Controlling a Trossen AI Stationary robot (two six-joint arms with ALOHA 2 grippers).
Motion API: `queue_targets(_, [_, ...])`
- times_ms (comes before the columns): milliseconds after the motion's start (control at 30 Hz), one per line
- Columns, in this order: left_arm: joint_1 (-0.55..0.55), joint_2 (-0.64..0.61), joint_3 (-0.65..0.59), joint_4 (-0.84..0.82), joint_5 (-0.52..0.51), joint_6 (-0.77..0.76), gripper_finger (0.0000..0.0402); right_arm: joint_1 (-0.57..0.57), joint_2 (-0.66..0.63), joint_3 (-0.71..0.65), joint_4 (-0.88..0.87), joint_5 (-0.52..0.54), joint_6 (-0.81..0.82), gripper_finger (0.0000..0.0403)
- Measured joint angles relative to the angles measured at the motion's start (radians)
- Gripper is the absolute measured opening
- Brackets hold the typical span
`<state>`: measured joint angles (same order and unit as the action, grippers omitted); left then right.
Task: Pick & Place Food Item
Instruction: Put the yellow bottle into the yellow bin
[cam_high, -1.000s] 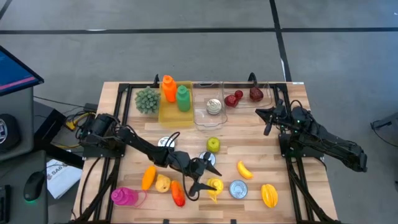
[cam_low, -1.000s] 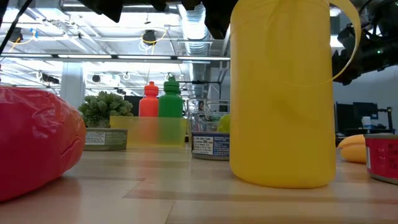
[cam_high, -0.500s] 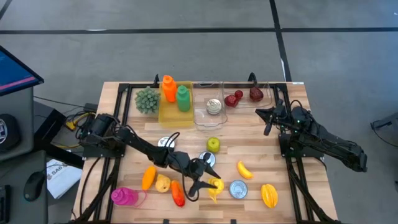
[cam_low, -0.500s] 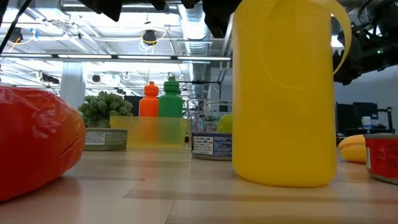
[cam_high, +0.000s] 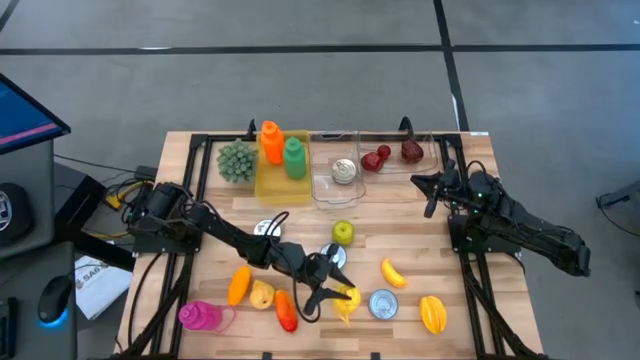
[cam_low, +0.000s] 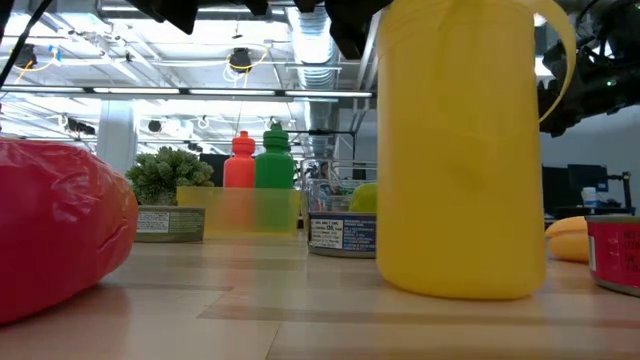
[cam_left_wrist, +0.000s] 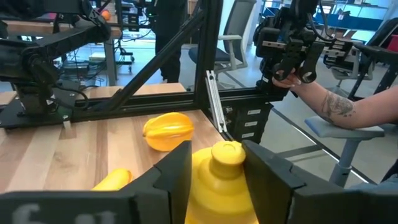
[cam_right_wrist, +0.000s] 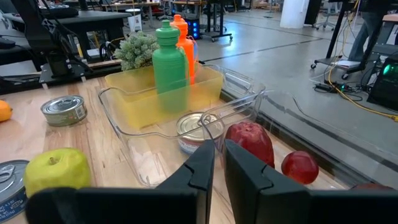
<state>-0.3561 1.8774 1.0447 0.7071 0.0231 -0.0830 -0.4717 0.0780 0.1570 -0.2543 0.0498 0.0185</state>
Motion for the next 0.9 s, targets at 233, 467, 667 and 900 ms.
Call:
queue_targets(233, [0.0, 0.0, 0.0, 0.001, 0.0, -0.001, 0.0086, 0.0, 0.0, 0.0, 0.0, 0.0, 0.0, 0.0033])
queue_targets(467, [0.0, -0.001, 0.001, 0.001, 0.0, -0.001, 0.0056, 0.0, 0.0, 0.0, 0.0, 0.0, 0.0, 0.0033])
queue_targets(667, [0.0, -0.001, 0.001, -0.001, 0.0, -0.003, 0.0065, 0.0, 0.0, 0.0, 0.0, 0.0, 0.0, 0.0033])
queue_targets(900, [0.0, -0.001, 0.001, -0.001, 0.0, -0.004, 0.0057, 0.0, 0.0, 0.0, 0.0, 0.0, 0.0, 0.0033])
